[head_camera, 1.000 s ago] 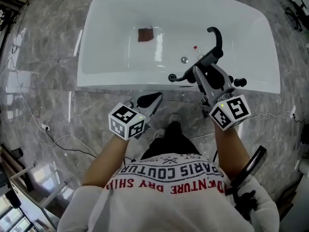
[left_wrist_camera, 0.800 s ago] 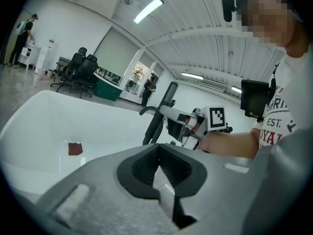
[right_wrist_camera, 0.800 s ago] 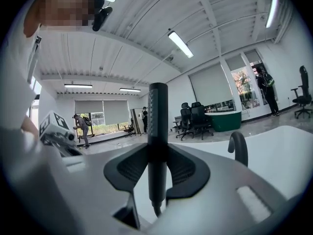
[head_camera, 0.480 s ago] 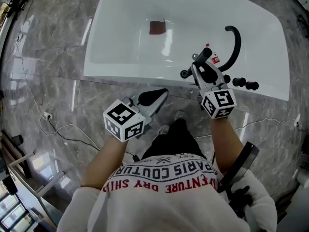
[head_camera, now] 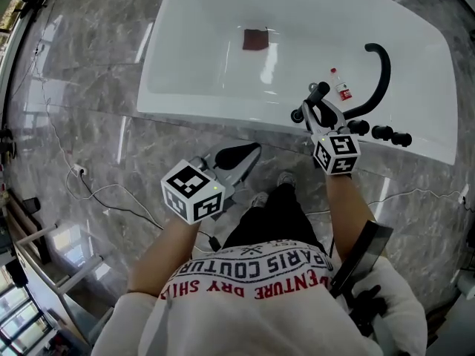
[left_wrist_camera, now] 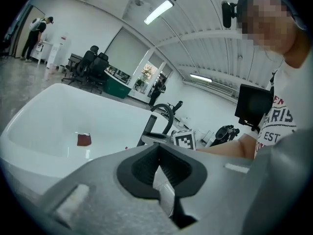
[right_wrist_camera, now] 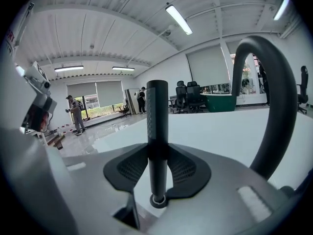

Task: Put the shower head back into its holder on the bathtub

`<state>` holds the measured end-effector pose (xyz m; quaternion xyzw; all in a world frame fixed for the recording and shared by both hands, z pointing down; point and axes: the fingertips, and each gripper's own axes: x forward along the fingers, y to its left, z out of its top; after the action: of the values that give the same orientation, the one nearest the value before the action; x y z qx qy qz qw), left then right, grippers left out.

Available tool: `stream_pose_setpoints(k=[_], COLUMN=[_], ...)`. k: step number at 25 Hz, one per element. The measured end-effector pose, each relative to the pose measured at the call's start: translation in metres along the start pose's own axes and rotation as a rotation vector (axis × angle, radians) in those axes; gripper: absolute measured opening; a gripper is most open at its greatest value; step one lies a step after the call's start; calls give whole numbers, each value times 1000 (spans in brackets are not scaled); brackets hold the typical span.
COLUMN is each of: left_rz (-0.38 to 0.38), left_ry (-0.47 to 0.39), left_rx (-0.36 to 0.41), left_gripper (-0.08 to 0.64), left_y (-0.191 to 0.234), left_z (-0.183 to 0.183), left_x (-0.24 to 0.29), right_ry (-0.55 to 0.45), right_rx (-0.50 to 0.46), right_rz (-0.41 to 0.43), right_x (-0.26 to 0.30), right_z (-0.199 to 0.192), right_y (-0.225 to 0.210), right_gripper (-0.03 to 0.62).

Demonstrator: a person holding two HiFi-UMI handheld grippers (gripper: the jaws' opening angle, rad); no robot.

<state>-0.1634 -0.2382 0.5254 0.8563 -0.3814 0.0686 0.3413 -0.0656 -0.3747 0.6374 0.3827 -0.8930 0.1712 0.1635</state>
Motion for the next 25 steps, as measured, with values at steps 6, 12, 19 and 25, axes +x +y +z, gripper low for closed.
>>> stream_pose_setpoints(k=[6, 12, 19, 25], left_rz=[25, 24, 13, -29], left_ry=[0, 4, 15, -13], left_rx=[-14, -24, -40, -13], left_gripper=[2, 2, 2, 2], left_y=[12, 14, 15, -5], left_z=[-3, -6, -13, 3], left_x=[-4, -4, -5, -20], right_ry=[43, 65, 94, 87], right_rx=[-12, -80, -33, -18], right_rz=[7, 24, 44, 17], right_x=[3, 1, -1, -29], right_z=[-26, -36, -46, -20], right_y=[1, 13, 23, 34], right_gripper=[123, 126, 137, 138])
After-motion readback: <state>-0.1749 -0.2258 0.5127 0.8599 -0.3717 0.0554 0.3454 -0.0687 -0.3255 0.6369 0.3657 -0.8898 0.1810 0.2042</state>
